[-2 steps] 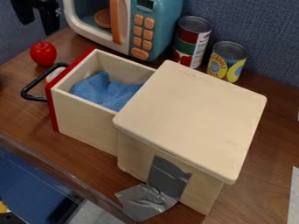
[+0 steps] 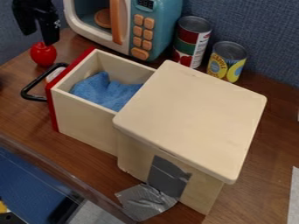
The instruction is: Take the red fruit and put it in the drawer
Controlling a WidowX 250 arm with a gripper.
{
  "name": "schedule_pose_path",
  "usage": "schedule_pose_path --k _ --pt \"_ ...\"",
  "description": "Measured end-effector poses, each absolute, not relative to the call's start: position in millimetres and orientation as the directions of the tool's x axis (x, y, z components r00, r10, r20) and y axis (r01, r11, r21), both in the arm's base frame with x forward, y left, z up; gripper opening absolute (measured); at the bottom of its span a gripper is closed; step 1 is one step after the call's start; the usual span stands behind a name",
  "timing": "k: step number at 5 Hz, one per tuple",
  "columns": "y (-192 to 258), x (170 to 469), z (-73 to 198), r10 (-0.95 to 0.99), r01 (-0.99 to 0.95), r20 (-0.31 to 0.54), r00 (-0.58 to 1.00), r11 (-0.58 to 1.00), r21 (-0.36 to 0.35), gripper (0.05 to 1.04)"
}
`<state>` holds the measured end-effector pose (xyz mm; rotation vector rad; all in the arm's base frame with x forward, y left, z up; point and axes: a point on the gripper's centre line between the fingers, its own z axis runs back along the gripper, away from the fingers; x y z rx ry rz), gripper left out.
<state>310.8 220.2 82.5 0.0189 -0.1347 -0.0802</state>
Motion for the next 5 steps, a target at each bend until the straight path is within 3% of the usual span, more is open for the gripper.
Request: schedule_pose_path --k 1,2,4,5 --pt "224 300 95 -0.127 0.118 0.161 0.979 0.991 0.066 1.000" --pt "234 287 96 -0.121 0.112 0.177 0.977 0.992 0.063 1.000" --pt "263 255 99 -0.151 0.127 0.160 0.976 0.981 0.149 1.000" --pt "280 239 98 -0.124 0.100 0.152 0.981 0.982 0.160 1.000"
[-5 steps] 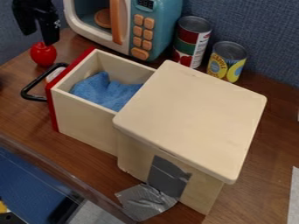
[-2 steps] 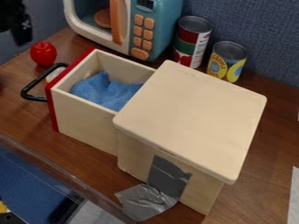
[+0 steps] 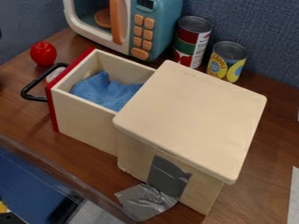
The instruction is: Take the red fruit and put it in the drawer
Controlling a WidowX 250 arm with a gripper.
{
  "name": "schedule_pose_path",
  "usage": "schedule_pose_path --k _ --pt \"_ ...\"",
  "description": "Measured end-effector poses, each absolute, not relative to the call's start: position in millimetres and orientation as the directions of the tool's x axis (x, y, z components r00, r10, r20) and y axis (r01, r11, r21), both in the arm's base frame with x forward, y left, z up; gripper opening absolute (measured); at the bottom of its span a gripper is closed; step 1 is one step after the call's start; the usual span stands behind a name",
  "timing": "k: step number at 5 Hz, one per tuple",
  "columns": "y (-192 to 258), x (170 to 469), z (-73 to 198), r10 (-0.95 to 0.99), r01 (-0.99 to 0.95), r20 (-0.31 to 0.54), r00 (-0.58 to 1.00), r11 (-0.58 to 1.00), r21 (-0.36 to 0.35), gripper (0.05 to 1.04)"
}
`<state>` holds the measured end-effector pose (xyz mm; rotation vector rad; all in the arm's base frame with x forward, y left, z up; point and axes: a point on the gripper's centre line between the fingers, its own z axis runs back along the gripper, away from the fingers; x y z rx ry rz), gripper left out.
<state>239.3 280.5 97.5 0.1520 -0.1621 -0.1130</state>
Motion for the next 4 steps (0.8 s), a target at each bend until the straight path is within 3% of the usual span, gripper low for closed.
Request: schedule_pose_path --k 2,4 --pt "287 228 71 -0.133 0.125 0.081 0.988 0.988 0.094 1.000" --pt "279 220 51 0.233 -0.234 0.110 0.966 0.972 -0.008 1.000"
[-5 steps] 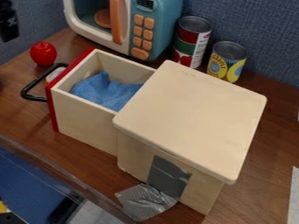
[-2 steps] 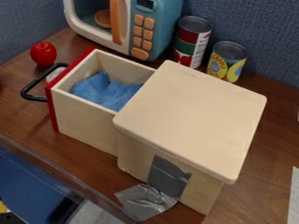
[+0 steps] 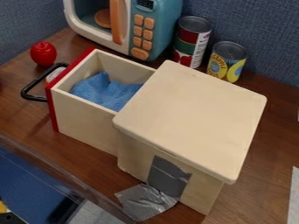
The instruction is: Take the red fruit and put it in the drawer
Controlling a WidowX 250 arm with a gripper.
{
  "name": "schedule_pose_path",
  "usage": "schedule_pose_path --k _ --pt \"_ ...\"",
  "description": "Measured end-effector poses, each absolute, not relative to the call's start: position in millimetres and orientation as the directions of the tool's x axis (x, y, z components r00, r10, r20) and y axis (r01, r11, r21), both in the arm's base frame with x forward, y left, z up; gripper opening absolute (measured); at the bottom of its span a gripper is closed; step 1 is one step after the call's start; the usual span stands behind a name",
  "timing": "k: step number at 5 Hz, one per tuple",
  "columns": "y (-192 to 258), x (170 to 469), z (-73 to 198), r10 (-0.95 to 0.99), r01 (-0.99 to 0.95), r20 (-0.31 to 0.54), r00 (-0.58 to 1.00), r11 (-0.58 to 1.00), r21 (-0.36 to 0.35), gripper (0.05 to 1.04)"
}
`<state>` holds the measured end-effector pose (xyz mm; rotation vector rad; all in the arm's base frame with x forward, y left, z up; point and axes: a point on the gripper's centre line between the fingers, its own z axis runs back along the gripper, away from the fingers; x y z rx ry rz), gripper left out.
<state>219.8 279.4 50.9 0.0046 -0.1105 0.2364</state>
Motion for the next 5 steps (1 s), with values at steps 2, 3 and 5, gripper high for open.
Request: schedule_pose_path --k 2,3,5 --pt "275 227 26 0.464 -0.467 0.090 0.881 0.884 0.012 1.000" --pt "278 236 19 0.509 -0.513 0.089 0.856 0.858 0.023 1.000" --pt "283 244 11 0.534 -0.537 0.091 0.840 0.843 0.011 0.869"
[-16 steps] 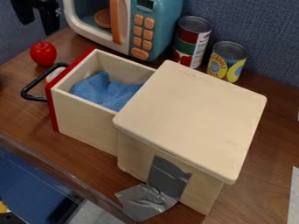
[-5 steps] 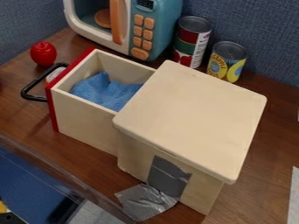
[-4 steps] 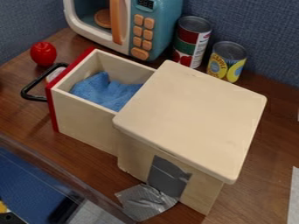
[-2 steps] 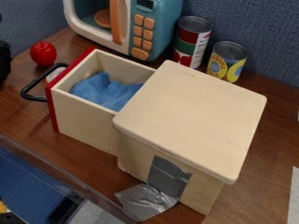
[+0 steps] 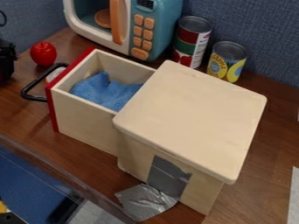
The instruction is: Take the red fruit and put it in the drawer
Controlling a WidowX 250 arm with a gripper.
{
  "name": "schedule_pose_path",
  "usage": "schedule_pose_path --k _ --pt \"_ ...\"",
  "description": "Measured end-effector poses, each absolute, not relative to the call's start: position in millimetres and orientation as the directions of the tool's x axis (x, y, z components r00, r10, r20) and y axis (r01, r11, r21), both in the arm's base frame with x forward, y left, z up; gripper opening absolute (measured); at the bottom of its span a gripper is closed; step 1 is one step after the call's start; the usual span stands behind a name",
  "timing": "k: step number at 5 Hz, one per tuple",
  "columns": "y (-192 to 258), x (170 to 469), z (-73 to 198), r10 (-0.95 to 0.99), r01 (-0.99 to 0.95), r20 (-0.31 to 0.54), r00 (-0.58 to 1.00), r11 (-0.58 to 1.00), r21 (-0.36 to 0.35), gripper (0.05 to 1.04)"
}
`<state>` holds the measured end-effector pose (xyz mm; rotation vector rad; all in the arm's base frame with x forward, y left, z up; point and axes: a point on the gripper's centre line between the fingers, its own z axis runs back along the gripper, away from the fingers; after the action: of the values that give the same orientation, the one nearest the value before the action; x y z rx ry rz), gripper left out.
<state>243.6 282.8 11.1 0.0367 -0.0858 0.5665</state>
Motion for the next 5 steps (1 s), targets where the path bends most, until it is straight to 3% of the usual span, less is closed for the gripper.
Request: schedule_pose_path --k 1,2,3,5 --pt "275 247 20 0.468 -0.468 0.111 0.877 0.883 -0.031 0.869" --pt "264 262 61 0.321 -0.319 0.215 0.922 0.947 -0.044 0.869" --pt "237 280 73 0.222 -0.209 0.229 0.948 0.975 -0.081 0.869" --pt "166 323 93 -0.036 0.051 0.261 0.965 0.997 -0.050 0.869"
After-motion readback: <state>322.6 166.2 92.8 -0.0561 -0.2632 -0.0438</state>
